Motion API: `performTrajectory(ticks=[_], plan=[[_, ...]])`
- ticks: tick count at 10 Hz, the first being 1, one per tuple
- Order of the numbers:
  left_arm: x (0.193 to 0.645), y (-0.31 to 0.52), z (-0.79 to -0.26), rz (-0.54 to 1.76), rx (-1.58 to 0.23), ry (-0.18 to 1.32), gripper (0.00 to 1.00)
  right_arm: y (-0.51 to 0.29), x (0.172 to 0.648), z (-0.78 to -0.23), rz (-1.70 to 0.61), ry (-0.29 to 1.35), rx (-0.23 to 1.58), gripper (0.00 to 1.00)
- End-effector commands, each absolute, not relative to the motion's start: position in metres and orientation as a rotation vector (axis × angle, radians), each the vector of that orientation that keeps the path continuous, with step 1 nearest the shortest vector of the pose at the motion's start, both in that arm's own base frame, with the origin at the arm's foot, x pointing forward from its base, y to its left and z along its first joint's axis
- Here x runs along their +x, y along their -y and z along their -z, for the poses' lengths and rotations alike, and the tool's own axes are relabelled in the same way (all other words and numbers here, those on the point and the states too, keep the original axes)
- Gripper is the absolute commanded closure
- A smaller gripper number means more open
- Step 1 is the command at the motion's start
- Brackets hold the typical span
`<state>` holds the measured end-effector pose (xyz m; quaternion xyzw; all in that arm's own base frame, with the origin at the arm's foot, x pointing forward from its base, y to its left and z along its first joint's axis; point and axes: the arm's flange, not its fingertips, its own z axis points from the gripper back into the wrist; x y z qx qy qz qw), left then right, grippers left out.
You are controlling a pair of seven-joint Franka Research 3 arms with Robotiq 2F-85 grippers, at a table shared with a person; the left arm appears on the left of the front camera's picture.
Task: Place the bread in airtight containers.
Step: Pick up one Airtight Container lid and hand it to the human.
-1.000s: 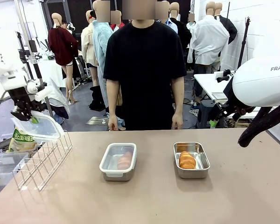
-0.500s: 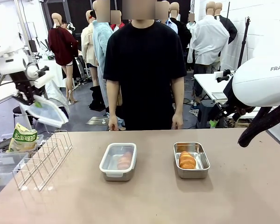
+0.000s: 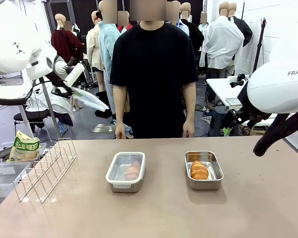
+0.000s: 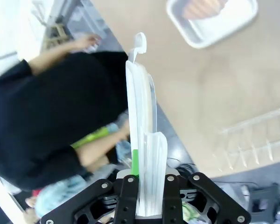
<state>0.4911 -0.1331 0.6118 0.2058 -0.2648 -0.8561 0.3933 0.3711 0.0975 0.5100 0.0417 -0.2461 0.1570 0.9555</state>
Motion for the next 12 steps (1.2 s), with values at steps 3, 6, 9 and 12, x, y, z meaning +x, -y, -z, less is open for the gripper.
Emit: performTrajectory(ticks=[3,6,9,12], plan=[[0.506,0.192,-0.633,2.262,0.573,0.825,1.00,-0.097,0.371,-0.510,-0.319,0.497,0.085,0.00],[0.514,0.248,-0.638,2.308,0.588,0.792,1.00,-0.097,0.371,-0.510,-0.319,0.497,0.085,0.00],[0.520,0.283,-0.632,2.319,0.610,0.748,1.00,-0.097,0.371,-0.510,-0.319,0.497,0.085,0.00],[0.521,0.280,-0.634,2.255,0.617,0.804,1.00,-0.097,0.371,-0.510,-0.319,0.497,0.085,0.00]])
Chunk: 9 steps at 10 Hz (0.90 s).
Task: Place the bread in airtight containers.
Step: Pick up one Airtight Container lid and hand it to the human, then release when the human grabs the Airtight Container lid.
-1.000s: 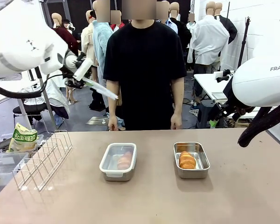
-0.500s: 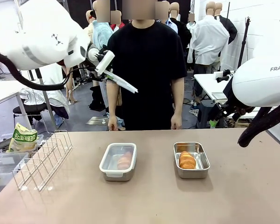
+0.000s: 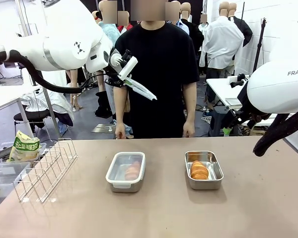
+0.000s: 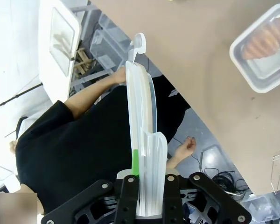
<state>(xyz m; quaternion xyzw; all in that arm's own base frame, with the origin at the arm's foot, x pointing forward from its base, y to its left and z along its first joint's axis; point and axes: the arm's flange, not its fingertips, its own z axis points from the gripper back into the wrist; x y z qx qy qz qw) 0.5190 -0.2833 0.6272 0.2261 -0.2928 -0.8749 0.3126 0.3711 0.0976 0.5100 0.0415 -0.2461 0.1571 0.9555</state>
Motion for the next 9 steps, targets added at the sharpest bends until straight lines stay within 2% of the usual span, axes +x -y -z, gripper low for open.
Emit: performTrajectory(ticks=[1,2,3,9], plan=[[0.5201,0.2759,-0.6348,2.235,0.597,0.822,1.00,-0.0968,0.3708,-0.5100,-0.319,0.497,0.085,0.00],[0.5195,0.2733,-0.6347,2.206,0.588,0.849,1.00,-0.0968,0.3708,-0.5100,-0.319,0.497,0.085,0.00],[0.5208,0.2792,-0.6301,2.283,0.598,0.785,1.00,-0.0968,0.3708,-0.5100,-0.319,0.497,0.085,0.00],[0.5208,0.2792,-0.6301,2.283,0.598,0.785,1.00,-0.0968,0.3708,-0.5100,-0.319,0.497,0.085,0.00]])
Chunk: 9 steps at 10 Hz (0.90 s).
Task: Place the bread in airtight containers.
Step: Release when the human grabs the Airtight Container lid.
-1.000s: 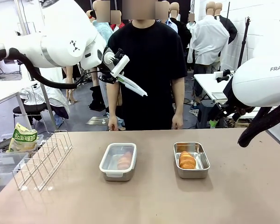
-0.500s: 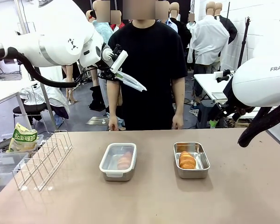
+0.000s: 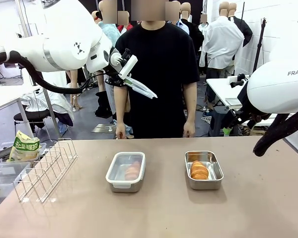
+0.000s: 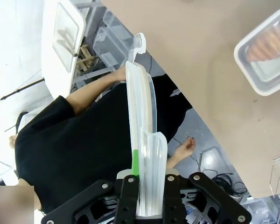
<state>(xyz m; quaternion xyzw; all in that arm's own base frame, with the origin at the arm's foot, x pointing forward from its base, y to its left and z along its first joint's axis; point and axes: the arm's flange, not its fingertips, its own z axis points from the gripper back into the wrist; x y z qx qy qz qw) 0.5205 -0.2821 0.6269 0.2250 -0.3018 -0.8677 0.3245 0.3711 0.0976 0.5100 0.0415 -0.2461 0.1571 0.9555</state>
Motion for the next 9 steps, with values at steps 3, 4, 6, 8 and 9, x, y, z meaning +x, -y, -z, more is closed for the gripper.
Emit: performTrajectory(ticks=[3,4,6,8,9], plan=[[0.5208,0.2792,-0.6301,2.283,0.598,0.785,1.00,-0.0968,0.3708,-0.5100,-0.319,0.497,0.085,0.00],[0.5208,0.2792,-0.6301,2.283,0.598,0.785,1.00,-0.0968,0.3708,-0.5100,-0.319,0.497,0.085,0.00],[0.5208,0.2792,-0.6301,2.283,0.598,0.785,1.00,-0.0968,0.3708,-0.5100,-0.319,0.497,0.085,0.00],[0.5208,0.2792,-0.6301,2.283,0.598,0.785,1.00,-0.0968,0.3708,-0.5100,-0.319,0.497,0.085,0.00],[0.5208,0.2792,-0.6301,2.283,0.598,0.785,1.00,-0.0968,0.3708,-0.5100,-0.319,0.497,0.085,0.00]])
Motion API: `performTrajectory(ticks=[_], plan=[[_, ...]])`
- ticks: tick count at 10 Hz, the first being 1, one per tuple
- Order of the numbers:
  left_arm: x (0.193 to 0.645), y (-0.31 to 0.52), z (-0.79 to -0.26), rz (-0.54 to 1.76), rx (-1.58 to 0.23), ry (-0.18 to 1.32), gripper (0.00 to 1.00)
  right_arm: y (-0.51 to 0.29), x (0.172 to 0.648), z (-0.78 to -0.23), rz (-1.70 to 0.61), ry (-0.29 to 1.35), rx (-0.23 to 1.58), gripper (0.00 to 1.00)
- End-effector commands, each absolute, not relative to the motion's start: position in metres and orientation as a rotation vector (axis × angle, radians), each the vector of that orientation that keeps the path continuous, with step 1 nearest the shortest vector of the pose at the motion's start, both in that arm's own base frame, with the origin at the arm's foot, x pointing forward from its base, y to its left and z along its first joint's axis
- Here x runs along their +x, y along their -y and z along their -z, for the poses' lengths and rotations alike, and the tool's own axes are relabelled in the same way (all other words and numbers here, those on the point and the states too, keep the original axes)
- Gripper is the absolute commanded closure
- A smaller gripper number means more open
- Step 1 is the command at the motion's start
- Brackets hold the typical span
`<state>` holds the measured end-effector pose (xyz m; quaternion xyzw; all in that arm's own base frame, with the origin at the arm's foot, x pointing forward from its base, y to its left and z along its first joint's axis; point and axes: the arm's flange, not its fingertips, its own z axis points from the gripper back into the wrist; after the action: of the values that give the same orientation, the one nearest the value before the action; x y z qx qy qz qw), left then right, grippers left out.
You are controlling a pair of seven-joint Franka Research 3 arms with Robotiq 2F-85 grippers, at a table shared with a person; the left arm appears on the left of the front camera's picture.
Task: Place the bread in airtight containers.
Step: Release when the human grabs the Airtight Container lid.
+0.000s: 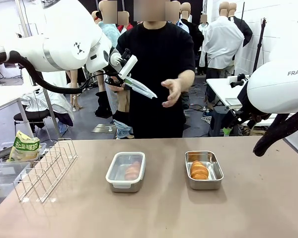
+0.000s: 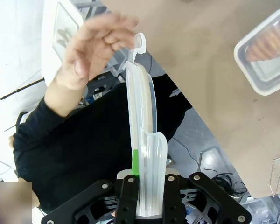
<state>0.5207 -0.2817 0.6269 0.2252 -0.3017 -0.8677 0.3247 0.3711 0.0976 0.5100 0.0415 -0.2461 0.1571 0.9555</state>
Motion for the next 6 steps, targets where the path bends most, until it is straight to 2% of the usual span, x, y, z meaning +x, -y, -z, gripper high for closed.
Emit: performTrajectory(ticks=[1,6], plan=[[0.5208,0.2792,-0.6301,2.283,0.598,0.785,1.00,-0.0968,0.3708,-0.5100,-0.319,0.497,0.085,0.00],[0.5208,0.2792,-0.6301,2.283,0.598,0.785,1.00,-0.0968,0.3708,-0.5100,-0.319,0.497,0.085,0.00]])
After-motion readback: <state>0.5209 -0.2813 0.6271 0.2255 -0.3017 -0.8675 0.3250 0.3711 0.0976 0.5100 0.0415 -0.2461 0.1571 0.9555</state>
